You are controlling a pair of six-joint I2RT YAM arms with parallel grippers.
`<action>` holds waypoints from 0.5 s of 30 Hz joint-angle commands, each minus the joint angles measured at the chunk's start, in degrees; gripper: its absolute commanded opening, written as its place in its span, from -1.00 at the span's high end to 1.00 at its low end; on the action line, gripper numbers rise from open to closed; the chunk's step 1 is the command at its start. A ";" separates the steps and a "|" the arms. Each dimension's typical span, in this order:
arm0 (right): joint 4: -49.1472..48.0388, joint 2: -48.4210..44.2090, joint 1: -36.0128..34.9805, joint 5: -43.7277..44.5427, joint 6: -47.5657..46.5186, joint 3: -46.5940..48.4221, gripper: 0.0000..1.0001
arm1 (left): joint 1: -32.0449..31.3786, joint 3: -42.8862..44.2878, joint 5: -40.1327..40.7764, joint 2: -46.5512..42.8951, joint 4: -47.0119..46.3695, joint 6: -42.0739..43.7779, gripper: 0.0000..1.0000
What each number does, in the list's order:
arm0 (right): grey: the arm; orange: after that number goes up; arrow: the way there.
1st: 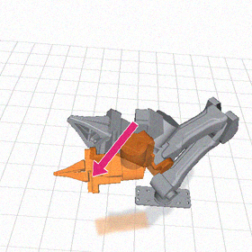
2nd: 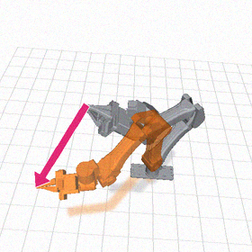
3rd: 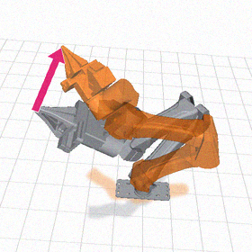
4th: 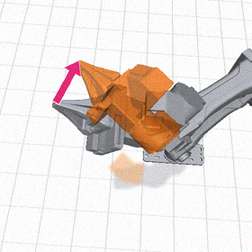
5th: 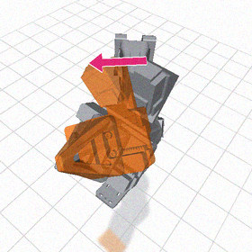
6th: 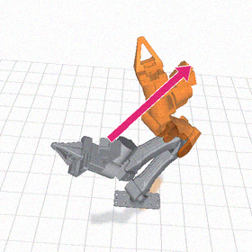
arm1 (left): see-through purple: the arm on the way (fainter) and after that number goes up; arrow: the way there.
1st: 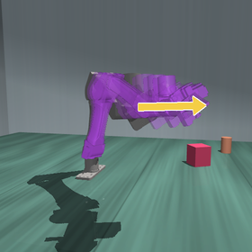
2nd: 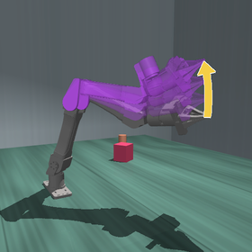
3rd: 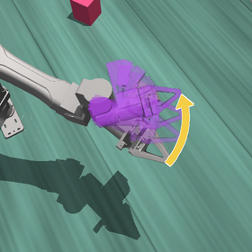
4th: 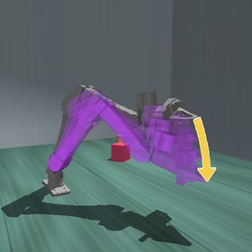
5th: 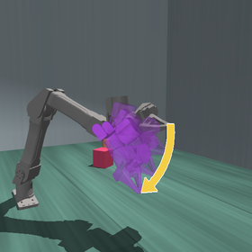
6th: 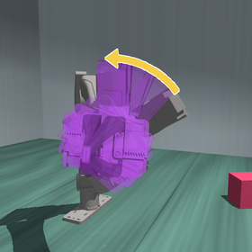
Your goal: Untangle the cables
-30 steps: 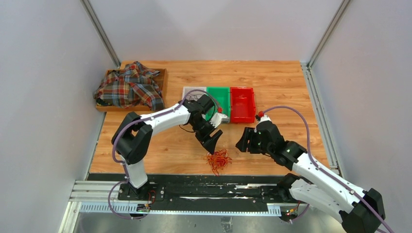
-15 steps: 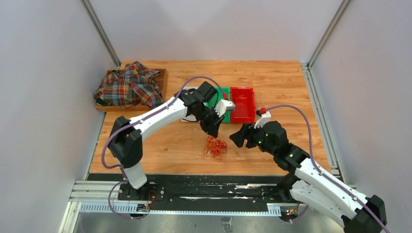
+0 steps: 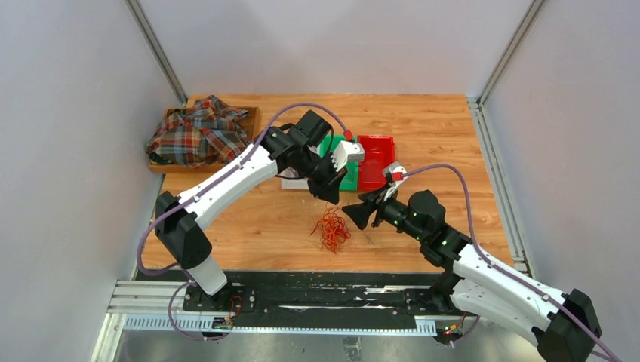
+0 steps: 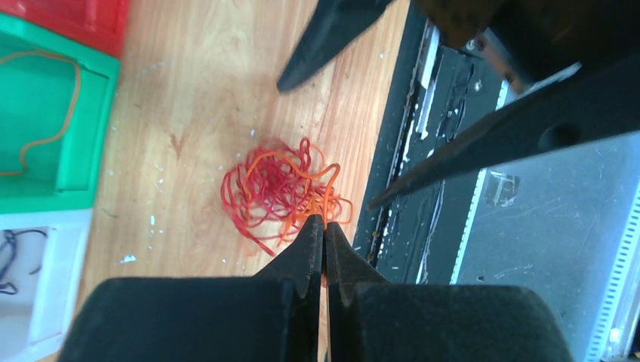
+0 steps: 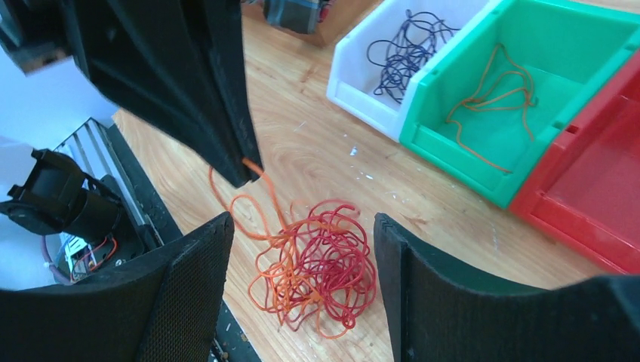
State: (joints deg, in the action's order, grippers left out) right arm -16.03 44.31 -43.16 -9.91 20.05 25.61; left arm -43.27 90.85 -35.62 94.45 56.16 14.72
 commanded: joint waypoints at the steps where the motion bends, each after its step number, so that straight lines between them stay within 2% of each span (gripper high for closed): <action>1: -5.40 2.06 -3.78 1.28 -4.49 -0.16 -0.37 | -0.16 5.51 -1.43 -0.74 1.90 -0.21 0.99; 5: -7.41 4.87 -6.22 5.65 -4.56 0.53 -0.37 | -0.17 7.92 -2.61 -1.49 2.63 -1.18 0.99; 10: -12.42 8.14 -8.29 16.31 -1.84 0.32 -0.36 | -0.23 7.84 -4.87 -3.21 2.64 -2.25 0.99; 15: -17.34 11.91 -8.61 19.07 -0.59 1.72 -0.34 | -0.24 8.17 -6.76 -4.30 2.64 -3.12 0.99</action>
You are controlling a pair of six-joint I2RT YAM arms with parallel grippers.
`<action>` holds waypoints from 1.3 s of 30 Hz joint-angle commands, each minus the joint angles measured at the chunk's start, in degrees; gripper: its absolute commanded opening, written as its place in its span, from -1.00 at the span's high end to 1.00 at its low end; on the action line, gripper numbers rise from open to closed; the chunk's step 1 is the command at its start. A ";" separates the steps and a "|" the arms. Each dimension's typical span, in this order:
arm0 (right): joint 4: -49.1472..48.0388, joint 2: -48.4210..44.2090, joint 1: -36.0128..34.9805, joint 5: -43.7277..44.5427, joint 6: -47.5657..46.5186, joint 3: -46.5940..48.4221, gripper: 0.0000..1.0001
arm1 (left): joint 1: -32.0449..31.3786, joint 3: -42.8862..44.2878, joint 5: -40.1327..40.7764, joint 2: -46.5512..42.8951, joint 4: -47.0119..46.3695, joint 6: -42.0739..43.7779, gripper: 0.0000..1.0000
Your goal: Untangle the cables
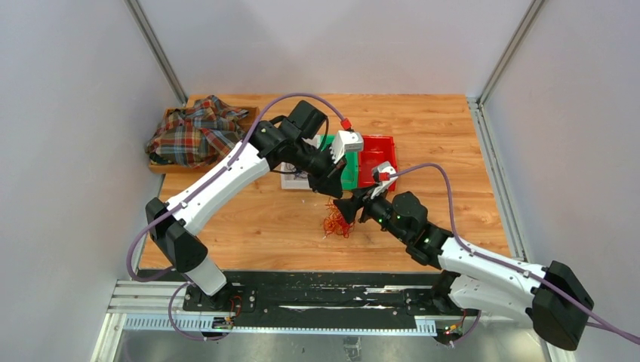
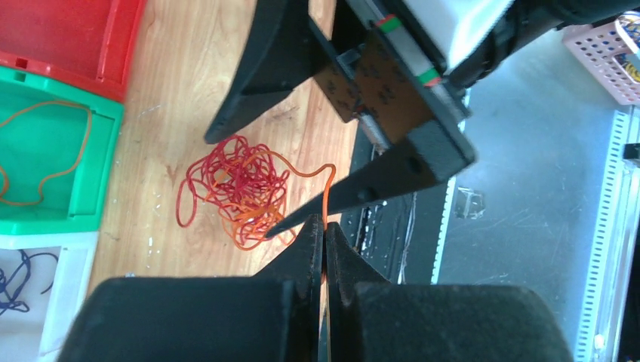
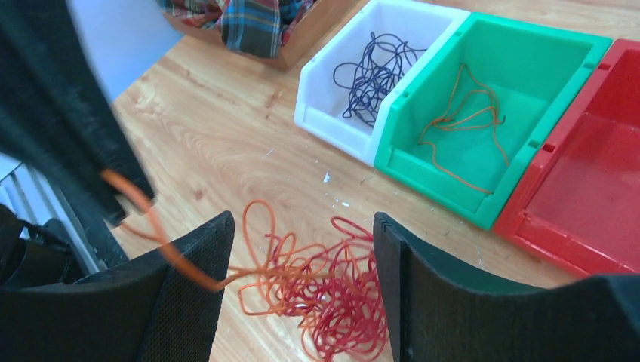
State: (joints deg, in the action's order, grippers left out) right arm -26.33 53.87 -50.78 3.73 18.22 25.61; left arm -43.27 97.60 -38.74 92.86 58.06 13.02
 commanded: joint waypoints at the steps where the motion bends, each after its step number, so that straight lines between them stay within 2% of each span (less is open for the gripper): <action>1: -7.62 3.35 -1.09 4.90 1.32 2.31 -0.33 | -0.24 1.83 -3.95 -2.74 0.69 -1.64 0.99; 8: -10.09 10.42 -3.33 9.87 2.69 3.44 -0.27 | -0.24 6.36 -6.65 -2.92 1.06 -2.79 0.99; 13: -13.02 13.90 -3.49 11.89 5.27 0.86 -0.27 | -0.23 13.35 -6.95 -2.62 1.13 -3.86 0.99; 21: -13.41 16.00 -3.86 15.95 9.43 -3.49 -0.27 | -0.24 26.47 -3.39 -1.18 1.26 -4.48 0.99; 29: -12.65 14.62 -3.88 19.41 12.26 -7.67 -0.28 | -0.24 35.00 2.93 -0.87 1.18 -1.29 0.99; 33: -11.18 11.63 -3.80 20.71 10.45 -7.30 -0.29 | -0.24 33.99 4.49 -1.28 1.22 -0.50 0.99; 39: -7.87 -0.01 -2.85 23.02 2.02 -4.65 -0.44 | -0.24 27.35 6.24 -2.48 1.22 0.92 0.99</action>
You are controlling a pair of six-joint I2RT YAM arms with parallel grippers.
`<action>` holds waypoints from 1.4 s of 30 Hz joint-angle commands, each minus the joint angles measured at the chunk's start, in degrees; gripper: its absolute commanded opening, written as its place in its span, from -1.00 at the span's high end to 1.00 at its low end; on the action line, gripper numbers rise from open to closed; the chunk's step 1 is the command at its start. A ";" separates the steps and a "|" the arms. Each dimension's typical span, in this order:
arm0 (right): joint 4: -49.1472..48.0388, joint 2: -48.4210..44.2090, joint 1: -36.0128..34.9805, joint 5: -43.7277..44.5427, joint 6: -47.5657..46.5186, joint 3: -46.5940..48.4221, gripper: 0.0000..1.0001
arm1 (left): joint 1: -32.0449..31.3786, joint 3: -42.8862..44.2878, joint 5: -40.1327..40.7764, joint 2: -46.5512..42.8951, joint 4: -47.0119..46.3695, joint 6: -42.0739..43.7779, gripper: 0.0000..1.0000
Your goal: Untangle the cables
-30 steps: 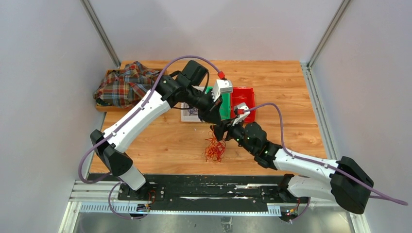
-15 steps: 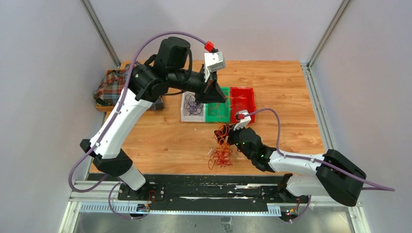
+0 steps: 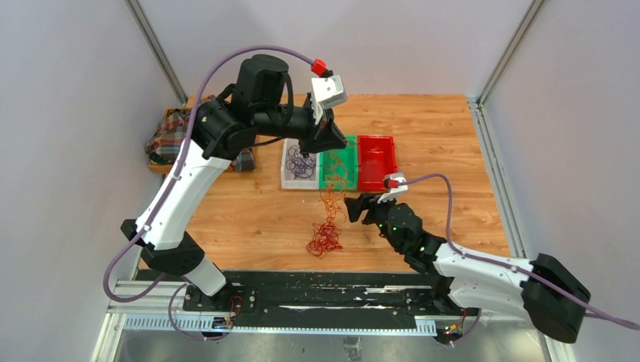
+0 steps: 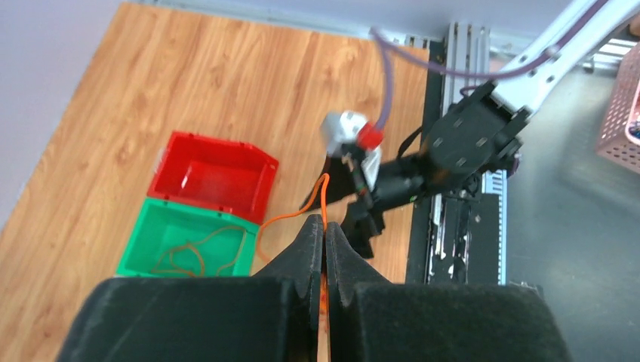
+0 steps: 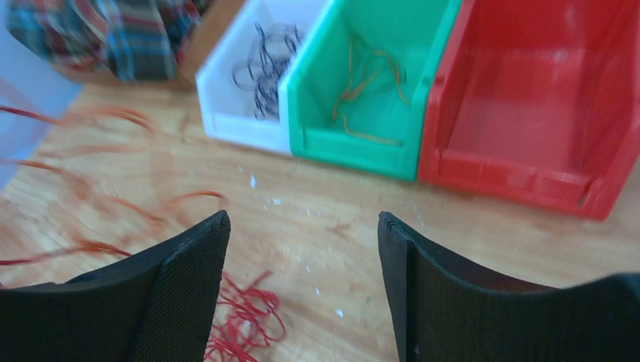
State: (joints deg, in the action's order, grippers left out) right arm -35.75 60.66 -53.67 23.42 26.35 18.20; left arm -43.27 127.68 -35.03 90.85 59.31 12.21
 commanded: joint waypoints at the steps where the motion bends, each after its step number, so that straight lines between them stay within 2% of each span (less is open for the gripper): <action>1: 3.20 -9.47 0.32 1.65 -7.58 3.83 -0.45 | -0.24 -2.79 3.71 -0.26 0.01 2.05 0.99; 8: 8.04 -18.10 0.50 -11.53 -14.34 9.97 -0.45 | -0.24 -1.53 7.94 1.78 -0.01 2.59 0.99; 16: 5.38 -17.11 0.47 -22.70 -13.40 16.87 -0.39 | -0.33 -4.64 6.36 1.49 0.02 0.30 0.99; 26: 5.12 -5.92 0.76 -28.08 -14.20 26.50 -0.32 | -0.68 -6.06 5.30 0.69 0.02 -0.86 0.99; 34: 3.33 -1.55 1.00 -26.83 -13.25 26.21 -0.26 | -0.76 -4.29 3.74 0.66 0.02 -2.67 0.99; 37: 1.99 0.26 1.11 -27.41 -12.31 25.65 -0.18 | -0.85 -3.18 3.17 0.65 0.02 -3.52 0.99; 42: -1.11 4.02 1.03 -28.37 -9.62 23.97 0.09 | -0.94 -1.77 2.66 0.49 0.02 -4.01 0.99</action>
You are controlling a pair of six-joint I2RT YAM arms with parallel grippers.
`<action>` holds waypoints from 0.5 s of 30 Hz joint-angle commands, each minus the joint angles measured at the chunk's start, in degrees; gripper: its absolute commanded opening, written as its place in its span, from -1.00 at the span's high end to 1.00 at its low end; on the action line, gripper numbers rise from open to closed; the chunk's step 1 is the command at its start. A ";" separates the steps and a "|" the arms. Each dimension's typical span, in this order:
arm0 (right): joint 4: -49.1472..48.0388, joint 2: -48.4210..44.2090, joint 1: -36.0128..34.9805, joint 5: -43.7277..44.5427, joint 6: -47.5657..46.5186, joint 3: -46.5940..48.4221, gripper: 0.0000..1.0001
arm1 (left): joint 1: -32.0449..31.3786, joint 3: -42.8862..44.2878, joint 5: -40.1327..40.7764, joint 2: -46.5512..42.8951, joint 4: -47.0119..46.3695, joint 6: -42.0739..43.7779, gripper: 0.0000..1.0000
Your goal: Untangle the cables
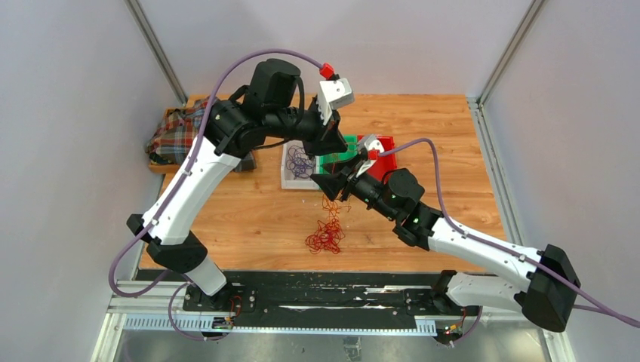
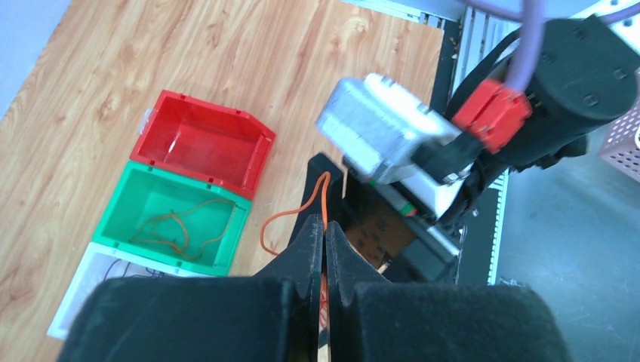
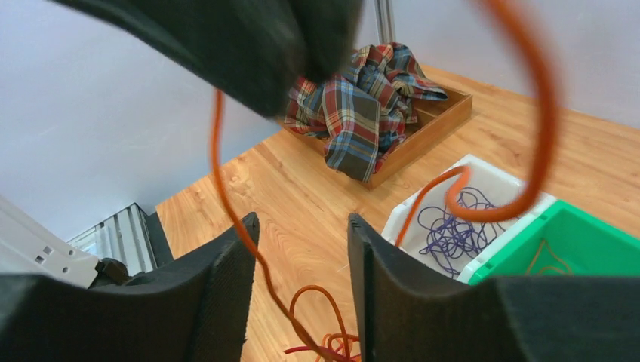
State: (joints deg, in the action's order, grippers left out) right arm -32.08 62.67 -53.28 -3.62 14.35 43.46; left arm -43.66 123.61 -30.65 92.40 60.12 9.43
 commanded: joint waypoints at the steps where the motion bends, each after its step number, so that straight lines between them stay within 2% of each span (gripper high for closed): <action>1: -6.20 2.66 0.64 -1.29 2.90 -2.23 0.12 | -0.55 2.55 -1.70 -1.12 -0.81 -1.13 0.99; 6: -10.12 6.06 0.72 -0.08 5.14 -6.04 0.19 | -0.55 6.01 -0.57 -0.94 -0.86 -0.57 0.99; 15: -17.62 10.59 0.34 3.05 9.95 -15.93 0.25 | -0.54 20.73 7.50 2.20 -1.24 3.07 0.99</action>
State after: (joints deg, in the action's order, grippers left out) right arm -43.81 71.96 -53.28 -2.81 21.21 30.48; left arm -43.70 138.69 -27.27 93.01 60.16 10.66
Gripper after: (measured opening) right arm 0.383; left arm 0.016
